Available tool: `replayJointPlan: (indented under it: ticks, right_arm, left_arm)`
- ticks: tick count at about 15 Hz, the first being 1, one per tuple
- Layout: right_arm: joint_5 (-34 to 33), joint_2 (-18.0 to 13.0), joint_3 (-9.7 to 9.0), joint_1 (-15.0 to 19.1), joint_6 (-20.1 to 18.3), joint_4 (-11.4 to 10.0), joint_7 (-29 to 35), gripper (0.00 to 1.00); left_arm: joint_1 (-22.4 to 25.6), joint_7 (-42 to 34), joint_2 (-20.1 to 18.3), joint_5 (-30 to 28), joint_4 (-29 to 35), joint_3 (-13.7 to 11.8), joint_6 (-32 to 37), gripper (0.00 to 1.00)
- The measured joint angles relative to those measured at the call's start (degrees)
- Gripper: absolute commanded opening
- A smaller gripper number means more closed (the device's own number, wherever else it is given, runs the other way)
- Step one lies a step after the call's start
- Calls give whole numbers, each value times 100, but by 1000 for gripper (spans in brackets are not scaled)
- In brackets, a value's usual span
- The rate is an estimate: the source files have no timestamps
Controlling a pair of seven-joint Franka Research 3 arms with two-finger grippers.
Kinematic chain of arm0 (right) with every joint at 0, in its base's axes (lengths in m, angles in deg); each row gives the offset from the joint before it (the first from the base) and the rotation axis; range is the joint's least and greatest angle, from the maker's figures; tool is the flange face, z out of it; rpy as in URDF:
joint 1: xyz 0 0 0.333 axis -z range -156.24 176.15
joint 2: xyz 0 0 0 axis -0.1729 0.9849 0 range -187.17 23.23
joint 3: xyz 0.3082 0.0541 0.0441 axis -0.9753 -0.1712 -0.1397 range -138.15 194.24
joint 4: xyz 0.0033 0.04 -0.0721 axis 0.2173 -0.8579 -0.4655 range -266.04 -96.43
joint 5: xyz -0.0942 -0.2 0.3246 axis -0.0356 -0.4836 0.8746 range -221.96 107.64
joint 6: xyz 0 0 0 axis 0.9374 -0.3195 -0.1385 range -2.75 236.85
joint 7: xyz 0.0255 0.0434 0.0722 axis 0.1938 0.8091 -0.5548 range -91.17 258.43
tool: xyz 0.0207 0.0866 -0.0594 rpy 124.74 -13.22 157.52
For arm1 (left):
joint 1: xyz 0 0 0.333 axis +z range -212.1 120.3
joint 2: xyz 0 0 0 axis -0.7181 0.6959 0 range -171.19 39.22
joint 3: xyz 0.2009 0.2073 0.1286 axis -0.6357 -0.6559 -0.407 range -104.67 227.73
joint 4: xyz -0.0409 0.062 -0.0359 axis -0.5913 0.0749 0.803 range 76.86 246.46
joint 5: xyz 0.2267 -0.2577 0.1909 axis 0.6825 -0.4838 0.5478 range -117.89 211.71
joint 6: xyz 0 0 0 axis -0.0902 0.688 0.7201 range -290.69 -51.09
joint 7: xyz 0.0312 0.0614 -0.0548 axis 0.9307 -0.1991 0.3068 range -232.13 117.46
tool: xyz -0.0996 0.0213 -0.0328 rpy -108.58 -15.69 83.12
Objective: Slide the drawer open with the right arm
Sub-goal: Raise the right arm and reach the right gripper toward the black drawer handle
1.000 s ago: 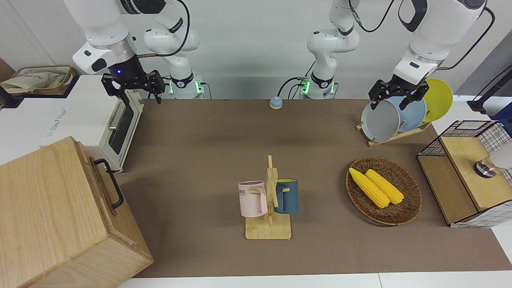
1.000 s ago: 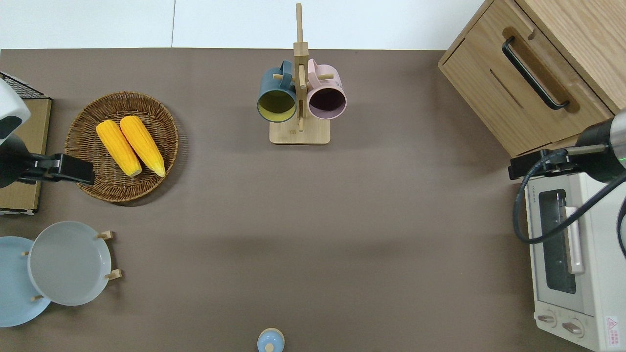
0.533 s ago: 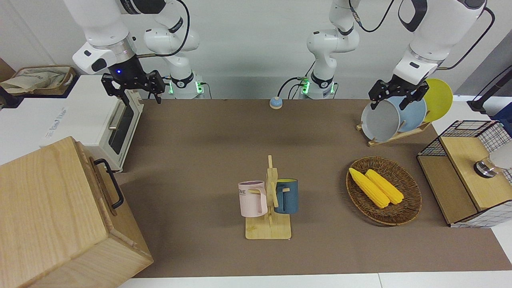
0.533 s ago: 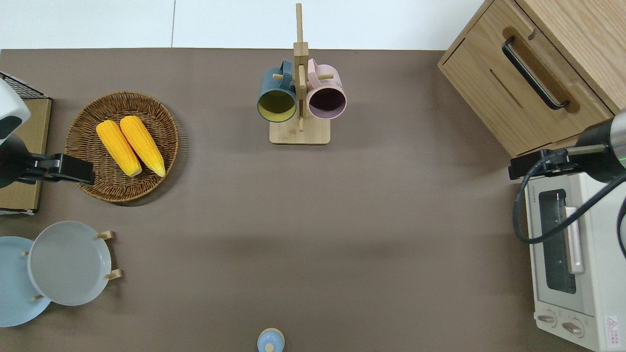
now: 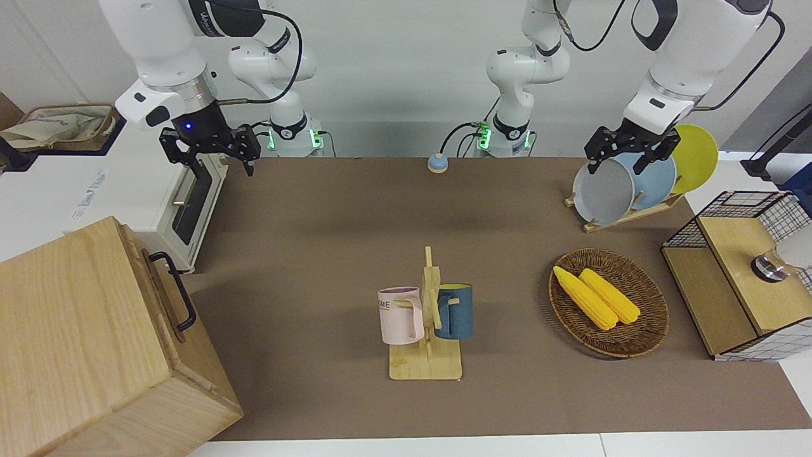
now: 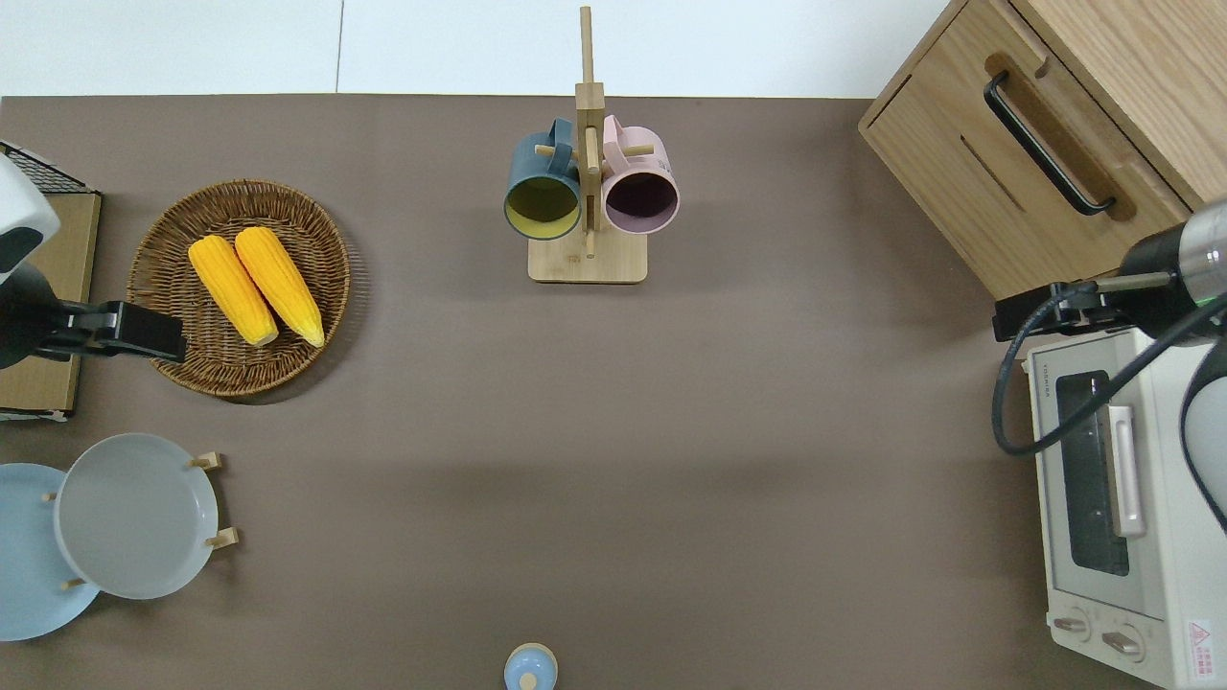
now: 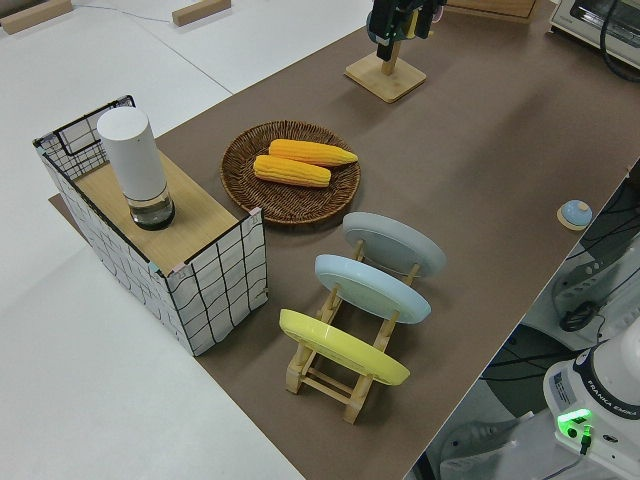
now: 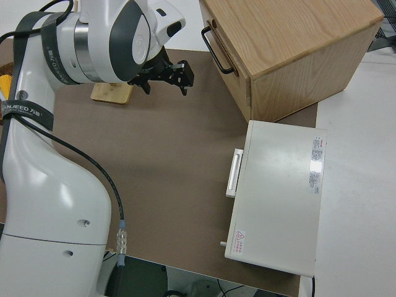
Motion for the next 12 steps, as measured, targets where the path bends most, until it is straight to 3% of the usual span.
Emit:
replayJointPlan:
  ticks: [12]
  right_arm:
    - [-316,42,-112,-31,10,148,2,981]
  left_arm:
    - [0,0,0,0,0,0,0,993]
